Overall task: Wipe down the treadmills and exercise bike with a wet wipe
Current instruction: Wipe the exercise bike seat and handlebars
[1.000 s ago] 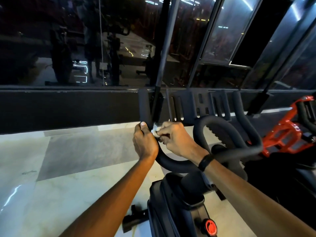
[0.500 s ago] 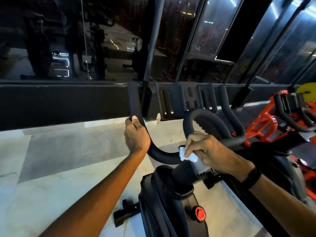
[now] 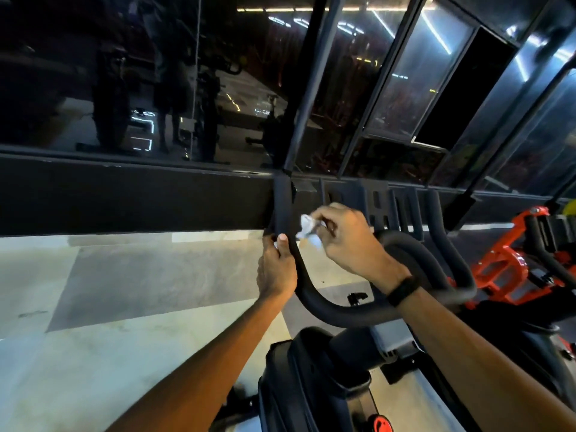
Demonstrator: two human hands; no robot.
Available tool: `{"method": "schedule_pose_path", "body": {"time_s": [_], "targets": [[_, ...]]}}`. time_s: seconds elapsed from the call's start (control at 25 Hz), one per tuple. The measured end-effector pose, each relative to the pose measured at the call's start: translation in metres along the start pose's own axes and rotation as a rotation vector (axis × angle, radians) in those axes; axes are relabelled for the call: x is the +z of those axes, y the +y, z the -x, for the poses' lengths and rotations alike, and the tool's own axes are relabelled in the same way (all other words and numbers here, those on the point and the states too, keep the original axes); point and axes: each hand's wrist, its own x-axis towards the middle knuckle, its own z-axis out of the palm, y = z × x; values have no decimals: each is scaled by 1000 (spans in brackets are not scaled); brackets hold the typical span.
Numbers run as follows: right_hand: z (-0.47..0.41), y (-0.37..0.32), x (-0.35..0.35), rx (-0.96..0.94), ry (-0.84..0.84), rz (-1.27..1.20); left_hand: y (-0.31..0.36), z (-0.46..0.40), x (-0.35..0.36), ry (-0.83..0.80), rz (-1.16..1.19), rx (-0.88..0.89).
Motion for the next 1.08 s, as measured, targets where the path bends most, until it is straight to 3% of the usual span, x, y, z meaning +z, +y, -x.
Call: {"method": "schedule_pose_path", "body": {"time_s": [0.2, 0.4, 0.6, 0.68, 0.92, 1.0, 1.08], "targets": [[-103, -32, 34, -65, 161, 319, 2, -17, -46, -42, 122, -64], [-125, -27, 62, -98, -13, 733, 2, -28, -81, 44, 118, 2], [-95, -29, 72, -195, -61, 872, 14, -26, -72, 158, 92, 139], [-76, -26, 76, -236, -108, 832, 19, -19, -61, 189, 96, 220], [-2, -13, 72, -212, -180, 406, 29, 0, -32, 294, 123, 443], [20, -7, 70, -283, -144, 355, 31, 5, -22, 269, 123, 513], [33, -2, 59, -236, -157, 237, 31, 13, -12, 207, 145, 586]]}}
